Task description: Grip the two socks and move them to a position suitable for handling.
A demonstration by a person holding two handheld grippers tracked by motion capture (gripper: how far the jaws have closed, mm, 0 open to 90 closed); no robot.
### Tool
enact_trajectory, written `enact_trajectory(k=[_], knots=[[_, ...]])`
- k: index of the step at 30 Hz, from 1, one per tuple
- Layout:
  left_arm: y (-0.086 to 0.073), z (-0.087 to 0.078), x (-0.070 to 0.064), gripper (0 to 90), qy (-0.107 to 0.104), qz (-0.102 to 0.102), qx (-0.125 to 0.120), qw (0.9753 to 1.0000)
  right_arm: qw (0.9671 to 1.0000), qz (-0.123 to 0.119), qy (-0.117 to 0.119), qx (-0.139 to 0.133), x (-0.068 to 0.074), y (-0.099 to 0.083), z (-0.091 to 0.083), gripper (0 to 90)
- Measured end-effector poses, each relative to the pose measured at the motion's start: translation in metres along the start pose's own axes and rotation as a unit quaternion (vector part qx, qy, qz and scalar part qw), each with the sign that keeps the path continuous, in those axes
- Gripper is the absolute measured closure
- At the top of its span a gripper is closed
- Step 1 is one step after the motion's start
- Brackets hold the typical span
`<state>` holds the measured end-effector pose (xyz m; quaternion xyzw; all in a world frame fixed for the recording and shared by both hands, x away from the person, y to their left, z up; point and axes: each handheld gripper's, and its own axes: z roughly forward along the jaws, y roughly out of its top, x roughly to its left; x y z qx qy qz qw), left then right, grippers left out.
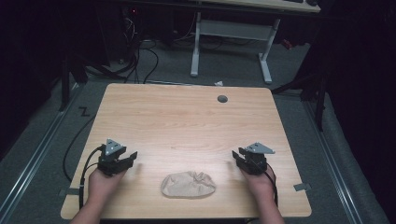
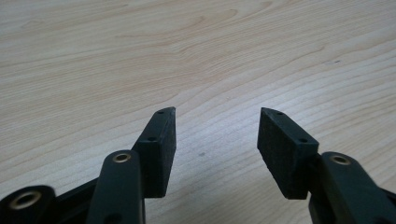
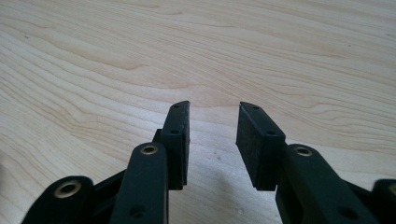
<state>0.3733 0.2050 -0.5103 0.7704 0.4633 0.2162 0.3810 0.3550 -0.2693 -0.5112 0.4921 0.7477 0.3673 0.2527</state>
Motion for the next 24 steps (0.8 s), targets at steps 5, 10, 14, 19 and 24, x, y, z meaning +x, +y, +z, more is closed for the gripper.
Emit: enact_trajectory(k=[5,10,14,19,24], knots=[[0.001,0.001,-0.007,47.8,-0.004,0.014,0.002,0.9999,1.0,0.005,-0.004,-0.003,-0.003,-0.002,-0.004,64.7],[0.002,0.004,-0.011,48.0,-0.009,0.019,0.002,0.9998,1.0,0.003,-0.008,-0.001,-0.005,-0.004,-0.006,64.5],[0.003,0.006,-0.014,48.0,-0.01,0.024,0.002,0.9997,1.0,0.001,-0.009,-0.001,-0.004,-0.006,-0.009,64.5],[0.004,0.004,-0.017,48.3,-0.014,0.027,-0.001,0.9995,0.9999,-0.011,-0.005,0.001,0.001,-0.007,-0.012,63.5],[0.005,0.004,-0.018,48.3,-0.016,0.028,-0.003,0.9995,0.9998,-0.02,0.003,-0.003,0.01,-0.009,-0.022,61.6]])
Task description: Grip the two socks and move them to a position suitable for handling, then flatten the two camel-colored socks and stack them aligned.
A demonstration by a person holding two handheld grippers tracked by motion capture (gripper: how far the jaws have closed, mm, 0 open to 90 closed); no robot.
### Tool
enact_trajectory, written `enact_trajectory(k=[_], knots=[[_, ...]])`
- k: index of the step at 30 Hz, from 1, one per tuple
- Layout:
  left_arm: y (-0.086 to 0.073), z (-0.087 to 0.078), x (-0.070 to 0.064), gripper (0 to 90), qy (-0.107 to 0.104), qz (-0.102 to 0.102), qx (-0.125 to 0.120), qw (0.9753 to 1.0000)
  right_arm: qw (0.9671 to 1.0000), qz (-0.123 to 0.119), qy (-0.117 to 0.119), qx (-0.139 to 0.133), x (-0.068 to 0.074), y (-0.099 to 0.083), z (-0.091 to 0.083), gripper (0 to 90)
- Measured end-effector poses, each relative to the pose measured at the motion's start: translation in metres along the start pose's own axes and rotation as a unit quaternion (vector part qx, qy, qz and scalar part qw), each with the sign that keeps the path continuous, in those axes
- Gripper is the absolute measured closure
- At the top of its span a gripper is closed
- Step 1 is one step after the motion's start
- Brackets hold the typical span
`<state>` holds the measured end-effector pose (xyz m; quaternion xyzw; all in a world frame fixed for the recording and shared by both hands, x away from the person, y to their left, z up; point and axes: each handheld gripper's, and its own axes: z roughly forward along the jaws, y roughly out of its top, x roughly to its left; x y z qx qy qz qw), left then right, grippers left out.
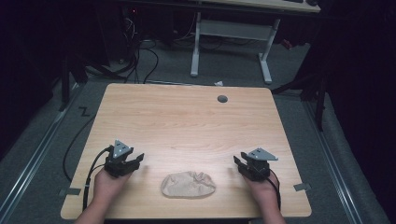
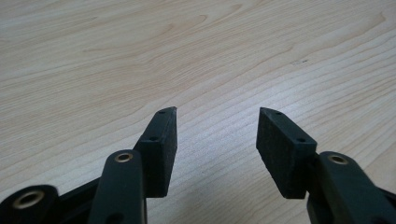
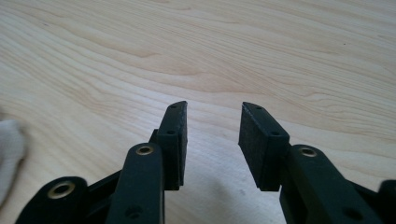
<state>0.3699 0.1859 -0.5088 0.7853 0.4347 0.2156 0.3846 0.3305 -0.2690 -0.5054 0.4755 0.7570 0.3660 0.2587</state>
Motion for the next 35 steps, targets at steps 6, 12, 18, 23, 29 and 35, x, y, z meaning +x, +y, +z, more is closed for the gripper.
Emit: enact_trajectory(k=[6,12,18,23,29,35], knots=[[0.0,-0.001,-0.002,48.3,-0.002,0.004,0.0,1.0,0.9998,-0.017,0.005,-0.009,0.012,0.002,-0.006,61.2],[-0.001,0.0,-0.004,48.3,-0.007,0.002,0.002,1.0,0.9998,-0.015,0.009,0.001,0.013,0.0,0.0,61.4],[0.0,0.0,-0.006,48.5,-0.008,0.013,-0.001,0.9999,0.9999,-0.01,0.01,0.007,0.014,0.001,0.005,61.5],[0.004,0.0,-0.009,48.5,-0.008,0.01,-0.009,0.9999,0.9998,-0.012,0.011,0.008,0.013,-0.002,0.004,61.7],[0.003,0.001,-0.014,48.5,-0.013,0.018,-0.007,0.9997,0.9999,0.006,0.01,-0.002,0.006,-0.001,-0.001,62.2],[0.007,-0.001,-0.013,48.7,-0.02,0.012,-0.017,0.9996,0.9999,-0.009,0.01,0.009,0.012,-0.005,-0.001,62.1]])
